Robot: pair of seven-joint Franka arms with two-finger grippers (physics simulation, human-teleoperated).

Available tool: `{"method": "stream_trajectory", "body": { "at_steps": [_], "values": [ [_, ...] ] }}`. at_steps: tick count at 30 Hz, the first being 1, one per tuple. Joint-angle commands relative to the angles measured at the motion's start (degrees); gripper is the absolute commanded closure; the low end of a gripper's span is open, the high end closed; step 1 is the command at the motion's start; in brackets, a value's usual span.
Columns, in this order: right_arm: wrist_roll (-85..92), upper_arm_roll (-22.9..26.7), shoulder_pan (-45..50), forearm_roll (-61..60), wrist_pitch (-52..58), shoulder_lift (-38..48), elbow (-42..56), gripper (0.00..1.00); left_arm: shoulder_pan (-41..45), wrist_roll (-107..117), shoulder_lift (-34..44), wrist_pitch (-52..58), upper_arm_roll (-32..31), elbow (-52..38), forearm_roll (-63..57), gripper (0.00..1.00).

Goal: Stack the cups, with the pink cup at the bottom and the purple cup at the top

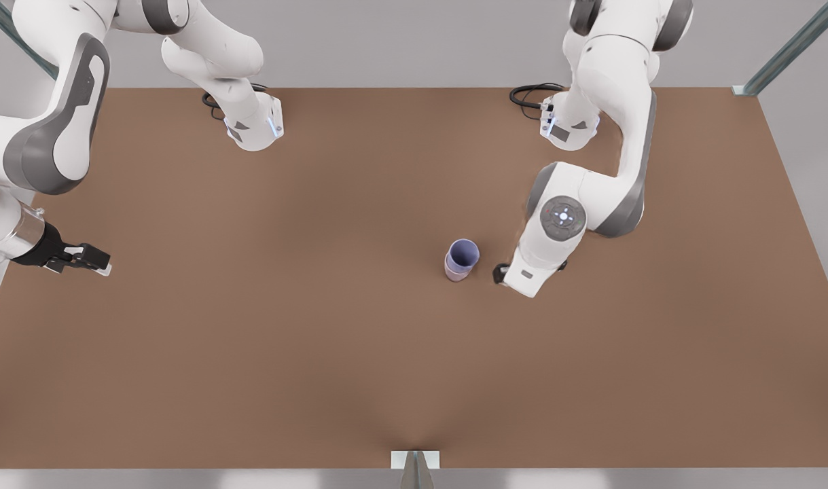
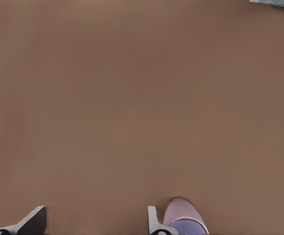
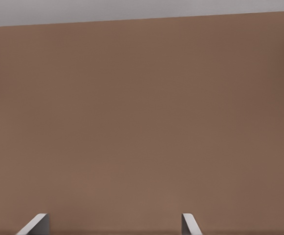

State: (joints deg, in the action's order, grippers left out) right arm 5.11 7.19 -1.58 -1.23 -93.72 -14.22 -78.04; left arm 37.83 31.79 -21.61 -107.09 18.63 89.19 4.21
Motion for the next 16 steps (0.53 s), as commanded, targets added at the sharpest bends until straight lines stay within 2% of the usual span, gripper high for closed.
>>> {"method": "stream_trajectory", "body": {
  "at_steps": [1, 2, 4, 6, 9, 13, 16],
  "values": [
    [0.1, 0.0, 0.0, -0.1, 0.0, 0.1, 0.0, 0.00, 0.0, -30.6, 2.0, 7.5, 4.1, -0.1, 1.0, 0.00],
    [0.1, 0.0, 0.0, -0.1, 0.0, 0.1, 0.0, 0.00, -1.6, -31.5, 3.5, 8.4, 4.0, 0.0, 0.8, 0.00],
    [0.1, 0.0, 0.0, 0.0, 0.0, 0.1, 0.1, 0.00, -17.2, -31.1, 9.5, 12.3, -10.9, -1.1, -1.4, 0.00],
    [0.1, 0.0, -0.1, -0.1, 0.0, 0.1, 0.0, 0.00, -24.8, -31.0, 12.2, 13.3, -18.7, -1.2, -4.8, 0.00],
    [0.1, 0.0, -0.1, 0.0, 0.0, 0.1, 0.1, 0.00, -27.5, -35.0, 14.8, 13.3, -19.5, -1.2, -5.7, 0.00],
    [0.1, 0.0, -0.1, 0.0, 0.0, 0.1, 0.1, 0.00, -32.5, -35.6, 15.3, 13.1, -25.1, -2.6, -7.3, 0.00],
    [0.1, 0.0, -0.1, 0.0, 0.0, 0.1, 0.1, 0.00, -32.6, -35.5, 14.9, 13.1, -25.3, -3.1, -7.3, 0.00]
  ]
}}
